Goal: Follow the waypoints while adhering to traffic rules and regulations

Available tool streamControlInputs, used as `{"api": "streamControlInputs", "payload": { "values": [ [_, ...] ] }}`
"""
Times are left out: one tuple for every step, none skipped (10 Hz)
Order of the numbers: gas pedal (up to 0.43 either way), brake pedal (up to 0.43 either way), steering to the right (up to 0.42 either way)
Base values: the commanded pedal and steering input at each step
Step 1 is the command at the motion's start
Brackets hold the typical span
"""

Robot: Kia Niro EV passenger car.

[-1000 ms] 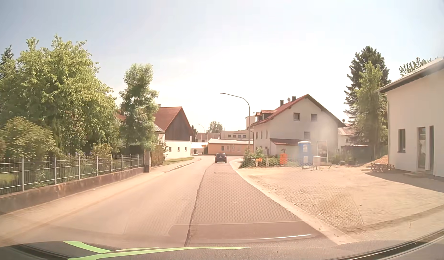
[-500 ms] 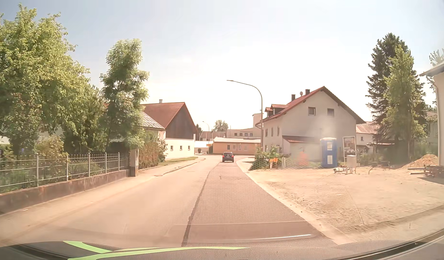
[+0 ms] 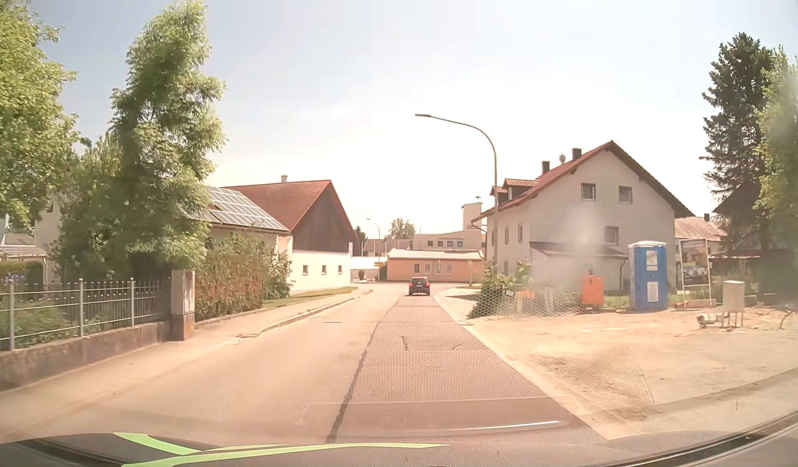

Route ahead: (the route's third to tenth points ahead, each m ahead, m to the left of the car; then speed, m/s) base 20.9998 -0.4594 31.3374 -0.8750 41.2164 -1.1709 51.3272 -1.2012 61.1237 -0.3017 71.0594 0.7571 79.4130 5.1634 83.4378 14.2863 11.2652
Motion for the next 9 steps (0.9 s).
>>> {"api": "streamControlInputs", "payload": {
  "values": [
    [0.157,0.0,-0.005],
    [0.157,0.0,-0.004],
    [0.138,0.0,-0.004],
    [0.138,0.0,-0.003],
    [0.13,0.0,0.003],
    [0.087,0.0,0.009],
    [0.067,0.0,0.01],
    [0.067,0.0,0.01],
    [0.039,0.0,0.012]
  ]
}}
